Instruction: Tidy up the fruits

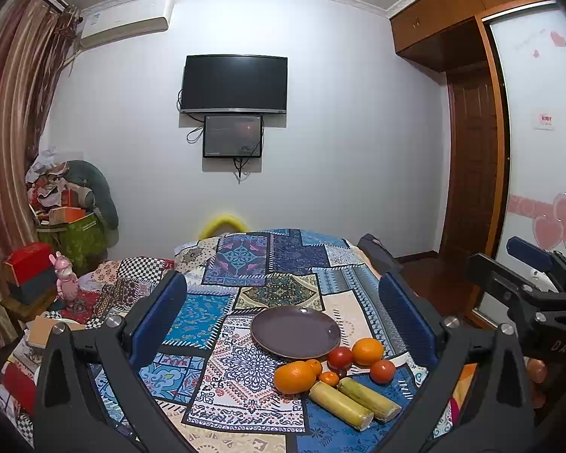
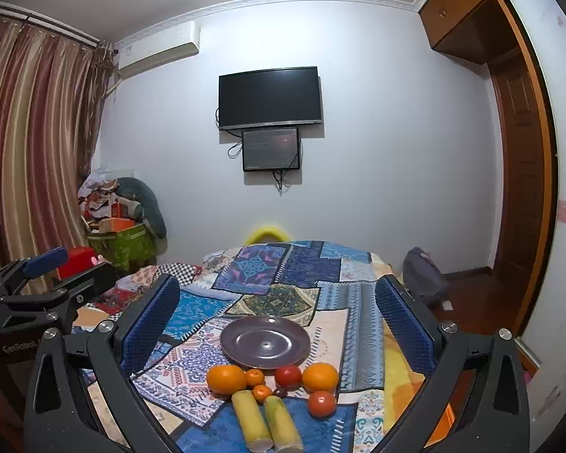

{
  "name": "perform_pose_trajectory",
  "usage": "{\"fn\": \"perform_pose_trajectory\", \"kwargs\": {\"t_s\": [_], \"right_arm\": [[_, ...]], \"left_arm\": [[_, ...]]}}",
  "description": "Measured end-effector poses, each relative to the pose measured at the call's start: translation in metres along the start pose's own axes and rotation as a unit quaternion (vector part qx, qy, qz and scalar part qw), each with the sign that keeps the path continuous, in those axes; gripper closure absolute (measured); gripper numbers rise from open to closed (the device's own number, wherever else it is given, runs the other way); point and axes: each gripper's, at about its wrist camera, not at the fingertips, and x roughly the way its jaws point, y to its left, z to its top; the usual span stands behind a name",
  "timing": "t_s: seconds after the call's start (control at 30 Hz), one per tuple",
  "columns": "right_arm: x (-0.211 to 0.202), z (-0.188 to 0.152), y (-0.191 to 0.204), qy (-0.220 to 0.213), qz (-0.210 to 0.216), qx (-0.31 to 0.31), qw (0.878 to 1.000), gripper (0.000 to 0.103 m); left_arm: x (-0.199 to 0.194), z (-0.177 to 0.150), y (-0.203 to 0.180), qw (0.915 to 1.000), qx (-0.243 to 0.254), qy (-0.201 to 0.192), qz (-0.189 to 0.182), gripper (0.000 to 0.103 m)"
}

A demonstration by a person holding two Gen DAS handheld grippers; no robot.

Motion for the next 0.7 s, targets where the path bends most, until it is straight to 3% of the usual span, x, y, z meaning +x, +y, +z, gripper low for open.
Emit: {"fn": "perform_pose_trajectory", "kwargs": {"t_s": [0.7], "right_arm": [[-0.0078,0.0023,0.0003,0.002,0.002,0.005,1.0,0.0]], "left_arm": [[-0.0022,-0.0015,-0.0024,1.0,0.0,-0.005,0.007,0.0]]}}
